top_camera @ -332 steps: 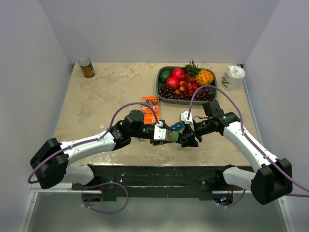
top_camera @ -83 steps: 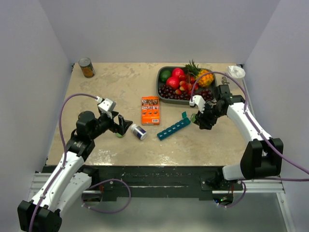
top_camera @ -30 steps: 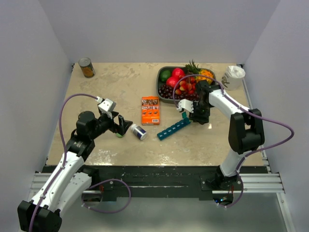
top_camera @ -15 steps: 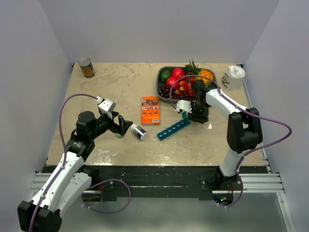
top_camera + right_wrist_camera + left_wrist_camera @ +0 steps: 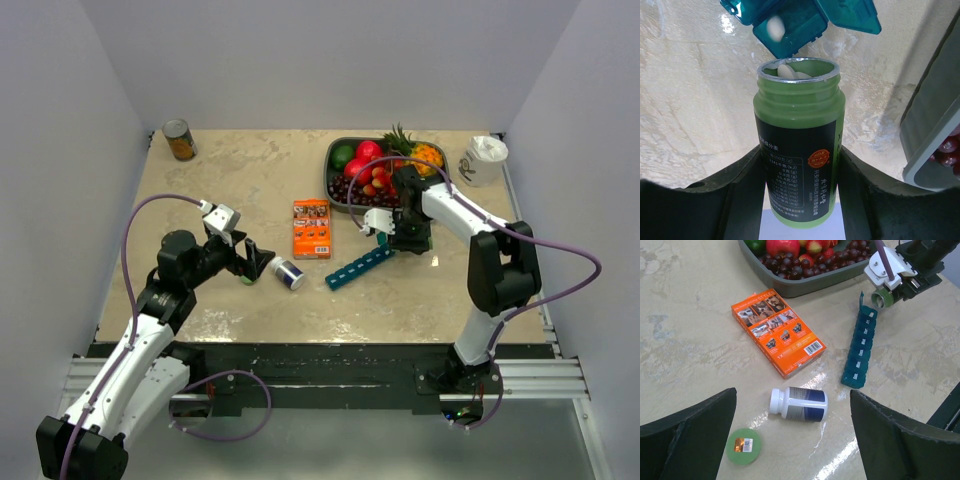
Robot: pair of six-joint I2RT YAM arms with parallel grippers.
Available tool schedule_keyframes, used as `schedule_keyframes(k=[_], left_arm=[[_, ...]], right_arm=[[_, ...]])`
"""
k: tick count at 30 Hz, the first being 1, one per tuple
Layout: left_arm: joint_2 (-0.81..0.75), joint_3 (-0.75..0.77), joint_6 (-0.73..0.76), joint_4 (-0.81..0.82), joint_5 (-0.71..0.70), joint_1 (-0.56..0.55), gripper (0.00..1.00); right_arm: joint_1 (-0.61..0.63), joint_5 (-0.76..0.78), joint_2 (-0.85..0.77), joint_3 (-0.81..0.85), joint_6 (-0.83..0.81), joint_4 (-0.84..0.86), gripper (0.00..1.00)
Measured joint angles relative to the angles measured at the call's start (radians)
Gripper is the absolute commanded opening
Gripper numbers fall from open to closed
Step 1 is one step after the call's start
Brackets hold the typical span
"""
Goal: Sort the pills into containers
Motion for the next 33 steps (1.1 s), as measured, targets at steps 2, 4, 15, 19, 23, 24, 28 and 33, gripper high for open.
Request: schedule_keyframes(k=[2, 4, 15, 19, 23, 24, 28, 33], left_arm=[[0.000, 0.000, 0.000, 0.000, 0.003, 0.000, 0.99], [0.000, 0.000, 0.000, 0.000, 0.006, 0.000, 0.99], [-0.005, 0.000, 0.000, 0.000, 0.010, 0.000, 0.99], [-0.006, 0.000, 0.000, 0.000, 0.011, 0.000, 0.99], [-0.006, 0.000, 0.000, 0.000, 0.011, 0.000, 0.99], [-0.006, 0.000, 0.000, 0.000, 0.011, 0.000, 0.99], [-0.006, 0.000, 0.000, 0.000, 0.012, 0.000, 0.99], [-0.006, 0.000, 0.000, 0.000, 0.013, 0.000, 0.99]], right_arm=[[0.005, 0.010, 0.000, 0.003, 0.000, 0.000, 0.05], [0.010, 0.018, 0.000, 0.003, 0.000, -0.001, 0.05], [0.024, 0.027, 0.017, 0.018, 0.002, -0.013, 0.05], [0.034, 0.047, 0.018, 0.018, 0.002, -0.019, 0.05], [0.048, 0.065, 0.019, 0.020, 0.002, -0.026, 0.05], [0.050, 0.069, 0.019, 0.020, 0.002, -0.027, 0.05], [0.056, 0.077, 0.020, 0.020, 0.004, -0.031, 0.05], [0.060, 0.096, 0.036, 0.025, 0.005, -0.038, 0.05]])
